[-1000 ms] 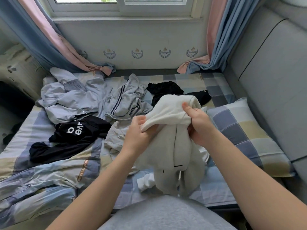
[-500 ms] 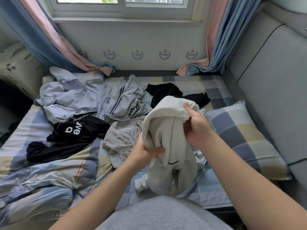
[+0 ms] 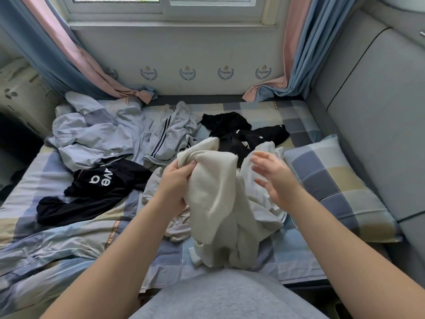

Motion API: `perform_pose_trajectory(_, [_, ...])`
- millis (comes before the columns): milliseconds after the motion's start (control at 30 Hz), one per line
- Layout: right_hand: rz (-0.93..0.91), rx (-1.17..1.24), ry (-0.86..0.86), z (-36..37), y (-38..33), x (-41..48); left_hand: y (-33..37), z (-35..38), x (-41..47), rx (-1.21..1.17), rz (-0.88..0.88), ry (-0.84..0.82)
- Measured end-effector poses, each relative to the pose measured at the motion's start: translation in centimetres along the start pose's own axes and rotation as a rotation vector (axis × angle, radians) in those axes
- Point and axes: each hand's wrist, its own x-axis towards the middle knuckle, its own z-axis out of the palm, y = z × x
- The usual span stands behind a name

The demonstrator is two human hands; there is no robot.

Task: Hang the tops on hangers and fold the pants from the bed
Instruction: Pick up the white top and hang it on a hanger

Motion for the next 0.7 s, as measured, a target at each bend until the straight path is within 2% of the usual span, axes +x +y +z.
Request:
perform_pose_trajectory(133, [0.029, -0.080, -0.365, 2.2, 2.0, -2.5, -0.1, 0.6, -0.3, -0.018, 0.025, -0.005])
perform_pose_trajectory(200, [0.023, -0.213, -0.427, 3.6, 3.0, -3.7, -0.4, 0.5, -0.4, -0.022, 0.037, 0.016])
perform_pose_trajectory(267, [-0.075, -0.263, -0.347, 4.7, 4.0, -3.9, -0.6, 0.1, -0.5, -0.027, 0.032, 0.035])
perform_pose_trajectory(367, [-0.132, -0.214, -0.092, 5.0, 4.0, -2.7, -0.9, -0.4, -0.5, -0.085, 0.017, 0.032])
perform_pose_trajectory(467, [-0.159, -0.233, 0.004, 4.0, 2.1, -1.6, -1.1, -1.2, -0.1, -0.099, -0.009, 0.070])
perform_pose_trajectory(533, [-0.183, -0.209, 0.068, 3.4, -0.2, -1.1, -1.7, -2.1, 0.5, 0.035, -0.014, 0.149])
perform_pose_trajectory(600, [-0.196, -0.147, 0.067, 3.0, -2.5, -0.9, -2.3, -2.9, 0.9, 0.265, 0.018, 0.239])
perform_pose_trajectory(633, [-0.204, -0.125, 0.040, 2.9, -3.6, -0.9, -2.5, -3.1, 0.8, 0.371, 0.035, 0.251])
perform_pose_trajectory(700, [-0.221, -0.120, -0.028, 2.9, -5.4, -0.9, -3.0, -2.9, 0.5, 0.556, 0.055, 0.173])
